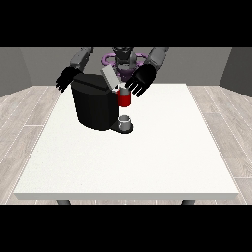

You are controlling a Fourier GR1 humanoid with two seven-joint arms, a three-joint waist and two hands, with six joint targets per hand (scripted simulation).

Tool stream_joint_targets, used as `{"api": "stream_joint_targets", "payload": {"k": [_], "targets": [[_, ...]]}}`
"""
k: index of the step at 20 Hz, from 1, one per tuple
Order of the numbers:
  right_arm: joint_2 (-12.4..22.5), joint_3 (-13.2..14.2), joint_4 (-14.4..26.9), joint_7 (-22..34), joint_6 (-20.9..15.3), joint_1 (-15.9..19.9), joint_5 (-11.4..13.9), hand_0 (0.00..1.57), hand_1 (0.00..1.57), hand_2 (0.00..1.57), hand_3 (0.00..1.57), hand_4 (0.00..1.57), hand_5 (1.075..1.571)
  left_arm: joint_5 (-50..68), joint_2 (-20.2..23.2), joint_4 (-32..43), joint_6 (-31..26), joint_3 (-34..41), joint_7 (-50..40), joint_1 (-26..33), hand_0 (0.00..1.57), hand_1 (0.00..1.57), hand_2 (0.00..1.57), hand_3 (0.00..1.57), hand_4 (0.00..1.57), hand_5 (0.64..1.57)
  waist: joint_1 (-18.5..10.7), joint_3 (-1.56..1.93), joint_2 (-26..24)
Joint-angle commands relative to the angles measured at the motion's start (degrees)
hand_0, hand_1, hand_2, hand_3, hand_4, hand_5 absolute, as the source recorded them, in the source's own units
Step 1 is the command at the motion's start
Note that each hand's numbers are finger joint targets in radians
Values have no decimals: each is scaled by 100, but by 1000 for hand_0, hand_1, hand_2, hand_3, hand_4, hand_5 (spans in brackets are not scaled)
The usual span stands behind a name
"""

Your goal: Insert the coffee pod into the coffee machine and close the lid

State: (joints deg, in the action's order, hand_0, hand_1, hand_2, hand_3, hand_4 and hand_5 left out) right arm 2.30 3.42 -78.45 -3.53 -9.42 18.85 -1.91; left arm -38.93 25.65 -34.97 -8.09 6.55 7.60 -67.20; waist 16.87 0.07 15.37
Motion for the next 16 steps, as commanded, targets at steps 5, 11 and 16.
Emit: {"api": "stream_joint_targets", "payload": {"k": [5,11,16], "targets": [[127,81,-109,-2,141,-29,-113,0,0,0,0,434,1571,-44,33,48,160,36,364,210,1073,1073,1125,967,364,1571,-41,-7,146],[-37,-32,-110,70,-111,-46,42,0,0,0,0,470,1571,-328,82,81,-280,-319,451,210,0,0,378,112,0,1571,-104,-7,-108],[41,97,187,-194,-27,-63,-5,0,0,0,0,419,1571,-403,149,19,-465,-342,316,63,0,0,0,0,0,1571,-203,-5,-33]]}}
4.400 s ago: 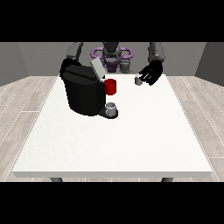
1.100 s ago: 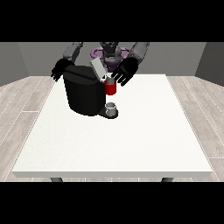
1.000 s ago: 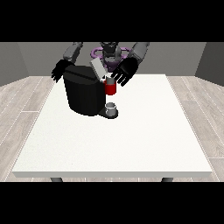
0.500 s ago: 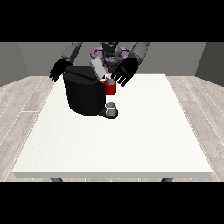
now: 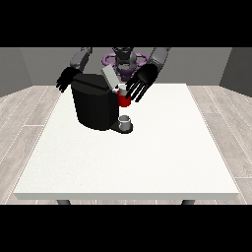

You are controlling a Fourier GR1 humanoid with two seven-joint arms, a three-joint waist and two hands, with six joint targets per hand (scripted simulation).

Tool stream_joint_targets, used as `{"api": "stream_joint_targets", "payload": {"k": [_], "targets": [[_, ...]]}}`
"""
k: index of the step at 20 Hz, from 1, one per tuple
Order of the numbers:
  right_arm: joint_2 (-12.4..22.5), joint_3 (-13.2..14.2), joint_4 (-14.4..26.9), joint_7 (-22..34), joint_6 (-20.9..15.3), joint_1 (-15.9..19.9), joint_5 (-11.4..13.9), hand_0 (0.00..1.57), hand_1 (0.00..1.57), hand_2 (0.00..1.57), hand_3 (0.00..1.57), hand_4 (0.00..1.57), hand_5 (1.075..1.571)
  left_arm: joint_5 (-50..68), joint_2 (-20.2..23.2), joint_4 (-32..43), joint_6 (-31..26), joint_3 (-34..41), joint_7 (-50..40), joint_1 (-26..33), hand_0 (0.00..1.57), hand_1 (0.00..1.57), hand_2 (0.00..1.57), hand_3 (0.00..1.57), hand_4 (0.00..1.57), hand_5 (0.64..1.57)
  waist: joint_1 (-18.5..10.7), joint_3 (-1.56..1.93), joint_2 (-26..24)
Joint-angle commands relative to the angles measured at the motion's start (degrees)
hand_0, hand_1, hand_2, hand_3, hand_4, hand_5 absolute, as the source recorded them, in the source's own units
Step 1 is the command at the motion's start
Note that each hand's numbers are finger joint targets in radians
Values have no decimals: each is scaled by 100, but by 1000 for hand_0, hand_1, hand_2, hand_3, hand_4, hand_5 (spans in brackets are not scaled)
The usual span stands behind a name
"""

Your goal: Insert the coffee pod into the coffee machine and close the lid

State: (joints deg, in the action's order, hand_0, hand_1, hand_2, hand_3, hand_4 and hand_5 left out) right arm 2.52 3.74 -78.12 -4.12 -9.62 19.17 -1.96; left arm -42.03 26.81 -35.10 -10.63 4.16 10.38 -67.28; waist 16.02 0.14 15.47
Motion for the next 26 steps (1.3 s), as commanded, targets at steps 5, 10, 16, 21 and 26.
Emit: {"api": "stream_joint_targets", "payload": {"k": [5,10,16,21,26], "targets": [[22,21,92,195,-67,-168,22,0,0,0,0,348,1571,-39,-173,46,-212,-31,-69,158,0,0,0,0,0,1571,-125,-14,-343],[-34,53,278,48,-127,-184,29,0,0,0,0,378,1571,-140,-223,-37,-338,-69,-381,-19,0,0,0,0,0,1571,-168,-12,-530],[-111,145,488,-248,-25,-658,-120,0,0,0,0,381,1571,50,-546,-240,-301,11,-218,558,0,0,0,0,0,1571,-508,-13,-947],[-7,390,556,-193,-102,-773,-225,0,0,0,0,433,1571,877,-1197,-305,-45,685,-266,1074,0,0,0,0,0,1571,-926,-20,-1441],[-3,442,500,-179,-120,-1166,-257,0,0,0,0,370,1571,1841,-1547,-381,-110,1423,227,1661,0,0,0,0,237,1571,-1214,-22,-1924]]}}
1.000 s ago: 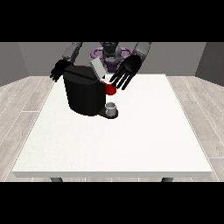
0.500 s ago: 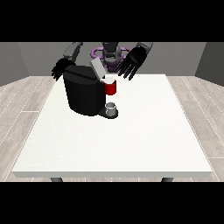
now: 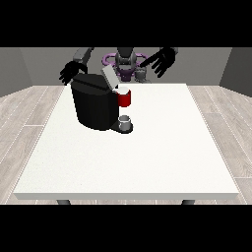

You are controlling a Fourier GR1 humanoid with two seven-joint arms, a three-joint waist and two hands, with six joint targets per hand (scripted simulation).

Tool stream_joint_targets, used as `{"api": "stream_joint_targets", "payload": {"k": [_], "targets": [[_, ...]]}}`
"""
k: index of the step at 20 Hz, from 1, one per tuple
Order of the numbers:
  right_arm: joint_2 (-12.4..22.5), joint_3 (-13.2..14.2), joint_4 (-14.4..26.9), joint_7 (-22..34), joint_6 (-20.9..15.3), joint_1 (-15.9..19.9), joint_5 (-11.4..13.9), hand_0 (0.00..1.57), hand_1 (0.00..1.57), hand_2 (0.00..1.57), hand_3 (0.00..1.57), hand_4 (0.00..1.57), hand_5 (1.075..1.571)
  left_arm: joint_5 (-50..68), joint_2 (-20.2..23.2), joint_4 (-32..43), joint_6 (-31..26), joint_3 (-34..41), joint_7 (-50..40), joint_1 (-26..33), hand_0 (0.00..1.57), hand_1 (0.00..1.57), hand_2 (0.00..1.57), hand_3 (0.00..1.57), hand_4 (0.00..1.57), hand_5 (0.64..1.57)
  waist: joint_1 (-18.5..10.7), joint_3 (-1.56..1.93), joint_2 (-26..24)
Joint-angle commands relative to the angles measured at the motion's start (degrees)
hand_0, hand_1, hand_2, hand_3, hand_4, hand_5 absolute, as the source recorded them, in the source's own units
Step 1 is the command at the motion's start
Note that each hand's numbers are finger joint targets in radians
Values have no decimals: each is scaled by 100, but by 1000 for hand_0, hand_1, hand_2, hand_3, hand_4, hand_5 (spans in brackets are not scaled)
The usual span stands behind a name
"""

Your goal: Insert the coffee pod into the coffee machine and close the lid

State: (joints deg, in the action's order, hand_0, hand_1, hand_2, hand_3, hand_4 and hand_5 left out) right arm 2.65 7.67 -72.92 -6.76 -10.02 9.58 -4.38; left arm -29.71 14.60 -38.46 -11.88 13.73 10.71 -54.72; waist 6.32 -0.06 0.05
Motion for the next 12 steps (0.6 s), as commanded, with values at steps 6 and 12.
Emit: {"api": "stream_joint_targets", "payload": {"k": [6,12], "targets": [[427,-33,-107,-31,276,-753,180,0,0,0,0,357,1571,966,-937,-170,-178,461,407,1557,0,0,0,0,0,1571,-711,4,-1252],[581,-281,-823,671,609,-285,47,0,0,0,0,257,1571,1366,-903,-230,-325,733,499,2178,0,0,0,0,0,1571,-866,3,-1477]]}}
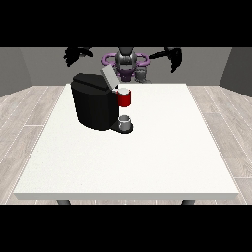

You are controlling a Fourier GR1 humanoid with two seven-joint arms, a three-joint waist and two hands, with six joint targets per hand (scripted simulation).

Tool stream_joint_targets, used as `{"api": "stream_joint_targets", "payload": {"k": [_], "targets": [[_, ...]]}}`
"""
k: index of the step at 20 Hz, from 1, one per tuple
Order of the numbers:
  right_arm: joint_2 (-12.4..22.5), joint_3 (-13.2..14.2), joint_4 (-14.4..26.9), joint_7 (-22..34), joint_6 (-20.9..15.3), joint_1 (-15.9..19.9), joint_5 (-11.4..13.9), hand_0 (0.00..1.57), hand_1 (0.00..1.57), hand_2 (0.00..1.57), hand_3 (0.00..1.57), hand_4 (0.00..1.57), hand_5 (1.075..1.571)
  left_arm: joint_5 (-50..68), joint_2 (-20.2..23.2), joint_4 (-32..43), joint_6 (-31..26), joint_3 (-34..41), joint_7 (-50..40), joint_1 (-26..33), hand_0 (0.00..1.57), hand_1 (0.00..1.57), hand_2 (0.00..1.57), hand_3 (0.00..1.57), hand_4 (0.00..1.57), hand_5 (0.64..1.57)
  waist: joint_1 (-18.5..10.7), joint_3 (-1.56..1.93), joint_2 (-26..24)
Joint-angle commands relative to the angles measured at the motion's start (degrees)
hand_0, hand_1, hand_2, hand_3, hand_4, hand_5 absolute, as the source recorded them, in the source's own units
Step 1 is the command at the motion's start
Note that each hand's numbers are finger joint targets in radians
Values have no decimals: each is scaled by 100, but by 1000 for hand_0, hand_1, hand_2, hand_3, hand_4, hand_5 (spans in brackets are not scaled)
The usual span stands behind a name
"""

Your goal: Insert the coffee pod into the coffee machine and close the lid

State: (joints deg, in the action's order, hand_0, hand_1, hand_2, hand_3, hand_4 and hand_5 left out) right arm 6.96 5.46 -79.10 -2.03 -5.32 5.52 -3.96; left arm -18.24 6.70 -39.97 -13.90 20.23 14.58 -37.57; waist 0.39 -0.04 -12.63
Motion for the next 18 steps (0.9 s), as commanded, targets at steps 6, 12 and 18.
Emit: {"api": "stream_joint_targets", "payload": {"k": [6,12,18], "targets": [[405,-56,-580,492,609,518,-250,0,0,0,0,0,1571,609,-308,-538,-160,89,-319,464,0,0,0,0,0,1571,-353,5,-90],[470,-244,-509,494,682,655,34,0,0,0,0,0,1571,932,-469,-1119,-423,-56,-534,1000,0,0,0,0,0,1571,-754,5,-56],[495,-156,-194,262,911,997,12,0,0,0,0,0,1571,1284,-663,-2099,-415,-398,-1051,1293,0,0,0,0,103,1571,-904,6,242]]}}
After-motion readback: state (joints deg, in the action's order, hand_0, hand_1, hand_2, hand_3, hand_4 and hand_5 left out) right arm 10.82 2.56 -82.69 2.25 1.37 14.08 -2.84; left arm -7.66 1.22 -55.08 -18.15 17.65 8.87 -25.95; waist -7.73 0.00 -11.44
